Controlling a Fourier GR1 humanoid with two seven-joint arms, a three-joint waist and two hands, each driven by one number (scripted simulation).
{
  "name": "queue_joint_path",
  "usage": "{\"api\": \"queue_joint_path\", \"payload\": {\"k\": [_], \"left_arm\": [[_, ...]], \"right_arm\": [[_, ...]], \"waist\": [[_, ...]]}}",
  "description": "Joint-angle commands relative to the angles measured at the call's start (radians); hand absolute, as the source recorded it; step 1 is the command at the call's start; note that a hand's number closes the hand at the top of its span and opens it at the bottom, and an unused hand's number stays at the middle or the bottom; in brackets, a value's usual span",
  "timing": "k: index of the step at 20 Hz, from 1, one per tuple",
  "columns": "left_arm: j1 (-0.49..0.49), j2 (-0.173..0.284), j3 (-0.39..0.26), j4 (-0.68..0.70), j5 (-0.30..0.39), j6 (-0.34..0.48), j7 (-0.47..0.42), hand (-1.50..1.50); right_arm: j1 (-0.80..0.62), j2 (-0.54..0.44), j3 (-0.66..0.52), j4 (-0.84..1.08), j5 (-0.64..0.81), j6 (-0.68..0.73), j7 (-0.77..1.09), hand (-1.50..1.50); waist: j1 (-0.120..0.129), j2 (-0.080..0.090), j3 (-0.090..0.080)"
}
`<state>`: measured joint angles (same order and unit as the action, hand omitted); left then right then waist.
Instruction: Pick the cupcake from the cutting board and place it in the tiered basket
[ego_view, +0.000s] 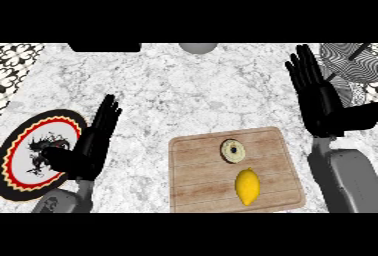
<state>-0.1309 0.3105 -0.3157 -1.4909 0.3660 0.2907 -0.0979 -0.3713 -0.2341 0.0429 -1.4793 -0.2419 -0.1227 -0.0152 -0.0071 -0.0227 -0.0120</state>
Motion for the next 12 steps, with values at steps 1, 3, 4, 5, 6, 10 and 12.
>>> {"api": "queue_joint_path", "payload": {"k": [1, 3, 4, 5, 6, 10, 12], "left_arm": [[0.106, 0.057, 0.021, -0.030, -0.004, -0.034, -0.027, 0.00], [0.073, 0.109, 0.054, 0.054, -0.006, -0.013, 0.056, 0.00], [0.063, 0.149, 0.075, 0.073, -0.010, -0.006, 0.096, 0.00], [0.113, 0.173, 0.070, 0.099, -0.023, -0.011, 0.092, 0.00], [0.135, 0.187, 0.072, 0.121, -0.034, 0.000, 0.101, 0.00], [0.154, 0.250, 0.117, 0.180, 0.015, -0.088, 0.130, 0.00], [0.155, 0.266, 0.112, 0.150, 0.006, -0.077, 0.161, 0.00]], "right_arm": [[0.105, 0.052, -0.011, 0.035, -0.064, 0.066, -0.101, 1.50], [0.163, 0.130, -0.024, 0.095, -0.227, 0.175, -0.096, 1.50], [0.177, 0.181, -0.024, 0.129, -0.282, 0.200, -0.098, 1.50], [0.200, 0.210, -0.029, 0.151, -0.338, 0.245, -0.097, 1.50], [0.238, 0.228, -0.026, 0.179, -0.400, 0.286, -0.092, 1.50], [0.335, 0.232, 0.048, 0.186, -0.361, 0.237, -0.491, -1.50], [0.338, 0.208, 0.056, 0.214, -0.077, 0.057, -0.431, -1.50]], "waist": [[0.018, 0.022, 0.013], [0.020, 0.035, 0.019], [0.031, 0.045, 0.024], [0.049, 0.052, 0.027], [0.054, 0.058, 0.031], [0.021, 0.029, 0.015], [0.019, 0.026, 0.012]]}}
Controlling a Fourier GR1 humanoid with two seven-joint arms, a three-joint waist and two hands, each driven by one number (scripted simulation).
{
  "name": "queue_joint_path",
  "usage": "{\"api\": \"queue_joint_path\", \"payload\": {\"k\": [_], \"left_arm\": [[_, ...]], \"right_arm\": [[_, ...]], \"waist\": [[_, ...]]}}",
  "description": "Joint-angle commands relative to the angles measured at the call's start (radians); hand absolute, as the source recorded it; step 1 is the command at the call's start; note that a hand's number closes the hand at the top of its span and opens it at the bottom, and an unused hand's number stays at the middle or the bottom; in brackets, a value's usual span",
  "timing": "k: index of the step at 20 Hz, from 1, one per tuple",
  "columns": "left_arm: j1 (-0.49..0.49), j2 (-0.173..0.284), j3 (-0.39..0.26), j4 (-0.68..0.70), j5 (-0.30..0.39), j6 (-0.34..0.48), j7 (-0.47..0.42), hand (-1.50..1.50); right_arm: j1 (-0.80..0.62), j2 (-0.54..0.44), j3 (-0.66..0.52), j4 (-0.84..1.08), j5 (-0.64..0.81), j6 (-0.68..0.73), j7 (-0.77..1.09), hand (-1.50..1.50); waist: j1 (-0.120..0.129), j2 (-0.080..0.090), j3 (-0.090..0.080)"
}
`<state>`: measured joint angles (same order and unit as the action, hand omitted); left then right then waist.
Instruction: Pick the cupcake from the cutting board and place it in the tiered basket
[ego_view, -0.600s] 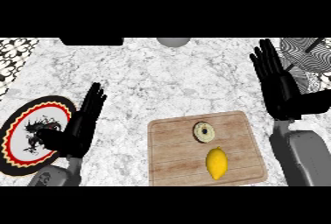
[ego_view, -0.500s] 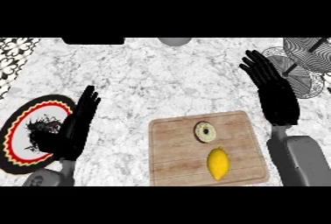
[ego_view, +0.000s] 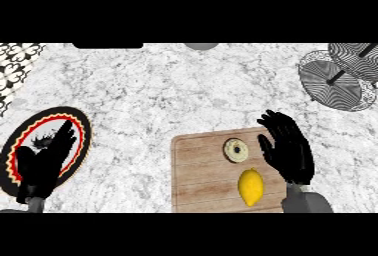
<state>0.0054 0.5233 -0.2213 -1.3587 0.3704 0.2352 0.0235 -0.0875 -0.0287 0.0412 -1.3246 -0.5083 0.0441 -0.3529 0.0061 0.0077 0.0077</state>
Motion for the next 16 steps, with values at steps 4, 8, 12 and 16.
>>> {"api": "queue_joint_path", "payload": {"k": [4, 8, 12, 16], "left_arm": [[0.022, 0.061, 0.019, 0.010, 0.013, -0.041, 0.044, 0.00], [0.020, 0.094, 0.046, 0.022, 0.037, -0.094, 0.046, 0.00], [0.018, 0.049, 0.043, 0.028, 0.019, -0.058, 0.037, 0.00], [0.009, 0.054, 0.056, 0.024, 0.017, -0.079, 0.069, 0.00]], "right_arm": [[0.085, -0.226, 0.147, 0.106, 0.446, -0.222, 0.060, -1.50], [0.026, -0.348, 0.217, 0.032, 0.551, -0.223, 0.301, -1.50], [-0.079, -0.377, 0.308, -0.036, 0.526, -0.027, 0.511, -1.50], [-0.173, -0.393, 0.296, -0.168, 0.470, 0.065, 0.725, -1.50]], "waist": [[0.016, -0.007, -0.014], [0.005, -0.012, -0.013], [0.010, -0.009, -0.010], [-0.003, -0.010, -0.009]]}}
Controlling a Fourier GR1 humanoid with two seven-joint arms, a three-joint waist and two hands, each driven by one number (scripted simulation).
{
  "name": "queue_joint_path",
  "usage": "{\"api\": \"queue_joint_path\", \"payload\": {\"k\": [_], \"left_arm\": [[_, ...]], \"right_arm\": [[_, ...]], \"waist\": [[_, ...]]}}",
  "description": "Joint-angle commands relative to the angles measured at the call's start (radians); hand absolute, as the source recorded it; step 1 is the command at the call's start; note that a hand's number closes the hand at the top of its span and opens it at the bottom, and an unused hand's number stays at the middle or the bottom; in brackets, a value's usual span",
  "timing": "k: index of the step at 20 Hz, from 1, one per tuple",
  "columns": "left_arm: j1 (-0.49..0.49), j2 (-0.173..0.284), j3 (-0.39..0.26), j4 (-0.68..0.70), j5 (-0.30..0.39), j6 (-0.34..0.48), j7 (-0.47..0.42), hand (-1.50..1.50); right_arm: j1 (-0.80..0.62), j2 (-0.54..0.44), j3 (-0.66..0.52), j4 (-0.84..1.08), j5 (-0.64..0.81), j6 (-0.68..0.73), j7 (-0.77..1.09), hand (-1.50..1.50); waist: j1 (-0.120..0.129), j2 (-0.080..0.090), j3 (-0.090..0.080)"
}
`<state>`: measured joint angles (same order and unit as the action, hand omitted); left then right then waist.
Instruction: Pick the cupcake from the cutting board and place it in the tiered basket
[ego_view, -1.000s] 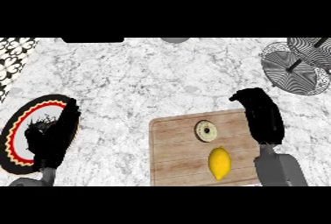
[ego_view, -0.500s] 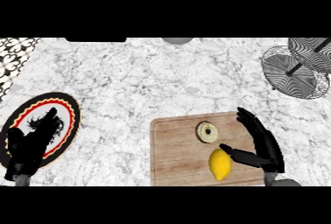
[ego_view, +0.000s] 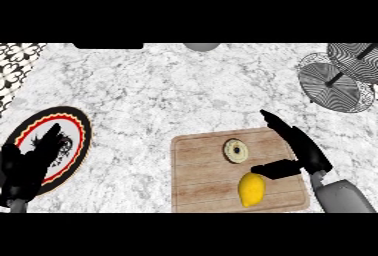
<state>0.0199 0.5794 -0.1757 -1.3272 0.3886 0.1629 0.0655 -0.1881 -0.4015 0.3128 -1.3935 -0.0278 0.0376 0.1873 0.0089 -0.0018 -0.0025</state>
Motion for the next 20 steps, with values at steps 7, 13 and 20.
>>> {"api": "queue_joint_path", "payload": {"k": [7, 13, 20], "left_arm": [[0.019, -0.046, 0.050, 0.051, -0.049, -0.041, -0.041, 0.00], [0.066, -0.091, 0.042, -0.039, -0.108, 0.009, -0.014, 0.00], [0.019, -0.110, 0.097, 0.024, -0.139, -0.064, 0.002, 0.00]], "right_arm": [[-0.159, 0.002, -0.039, -0.079, -0.087, 0.203, 0.376, -1.50], [-0.133, 0.008, -0.019, -0.141, -0.065, 0.256, 0.523, -1.50], [-0.152, -0.005, -0.114, -0.110, -0.043, 0.337, 0.596, -1.50]], "waist": [[-0.004, 0.002, 0.002], [-0.007, 0.000, 0.002], [-0.009, 0.001, 0.002]]}}
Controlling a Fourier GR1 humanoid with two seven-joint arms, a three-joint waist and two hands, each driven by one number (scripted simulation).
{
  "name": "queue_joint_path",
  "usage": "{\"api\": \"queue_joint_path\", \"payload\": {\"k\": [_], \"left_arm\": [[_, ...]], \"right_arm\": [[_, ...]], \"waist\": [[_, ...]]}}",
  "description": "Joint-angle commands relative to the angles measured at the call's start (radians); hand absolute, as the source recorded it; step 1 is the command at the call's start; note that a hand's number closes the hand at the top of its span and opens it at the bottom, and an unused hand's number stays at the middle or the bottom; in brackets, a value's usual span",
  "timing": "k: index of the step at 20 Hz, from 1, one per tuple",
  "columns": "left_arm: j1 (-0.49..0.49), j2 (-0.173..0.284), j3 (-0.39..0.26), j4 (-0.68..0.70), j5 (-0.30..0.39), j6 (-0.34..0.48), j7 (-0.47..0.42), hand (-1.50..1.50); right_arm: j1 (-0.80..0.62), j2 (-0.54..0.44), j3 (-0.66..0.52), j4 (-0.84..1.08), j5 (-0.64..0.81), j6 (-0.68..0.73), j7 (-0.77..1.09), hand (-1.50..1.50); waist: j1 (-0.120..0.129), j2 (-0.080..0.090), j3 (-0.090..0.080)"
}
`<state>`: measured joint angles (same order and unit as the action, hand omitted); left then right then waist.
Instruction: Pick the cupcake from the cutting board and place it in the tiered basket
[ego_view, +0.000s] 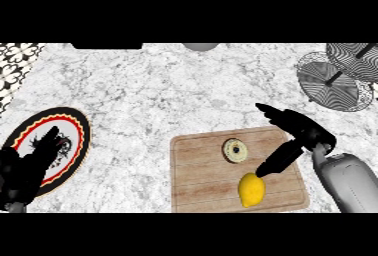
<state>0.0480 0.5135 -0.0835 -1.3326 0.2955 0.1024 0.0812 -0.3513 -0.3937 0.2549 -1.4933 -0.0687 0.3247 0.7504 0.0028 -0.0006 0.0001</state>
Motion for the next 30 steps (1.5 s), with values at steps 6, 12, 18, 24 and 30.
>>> {"api": "queue_joint_path", "payload": {"k": [6, 12, 18, 24, 30], "left_arm": [[0.019, -0.051, 0.061, -0.033, -0.068, -0.047, 0.018, 0.00], [-0.009, -0.069, 0.122, -0.022, -0.111, -0.093, 0.058, 0.00], [-0.027, -0.144, 0.138, -0.010, -0.168, -0.080, 0.057, 0.00], [0.045, -0.151, 0.181, -0.012, -0.187, -0.156, -0.018, 0.00], [0.037, -0.171, 0.228, -0.080, -0.209, -0.159, 0.069, 0.00]], "right_arm": [[0.070, 0.077, -0.054, -0.024, 0.023, 0.082, 0.037, -1.50], [0.129, 0.090, -0.114, 0.007, 0.091, 0.128, -0.100, -1.50], [0.075, 0.188, -0.109, 0.062, 0.164, 0.094, -0.083, -1.50], [0.167, 0.197, -0.117, 0.018, 0.214, 0.100, -0.170, -1.50], [0.065, 0.246, -0.142, 0.174, 0.268, 0.111, -0.214, -1.50]], "waist": [[0.000, 0.000, 0.000], [-0.001, 0.000, 0.000], [0.000, 0.000, 0.000], [-0.002, 0.000, 0.000], [0.001, 0.000, 0.000]]}}
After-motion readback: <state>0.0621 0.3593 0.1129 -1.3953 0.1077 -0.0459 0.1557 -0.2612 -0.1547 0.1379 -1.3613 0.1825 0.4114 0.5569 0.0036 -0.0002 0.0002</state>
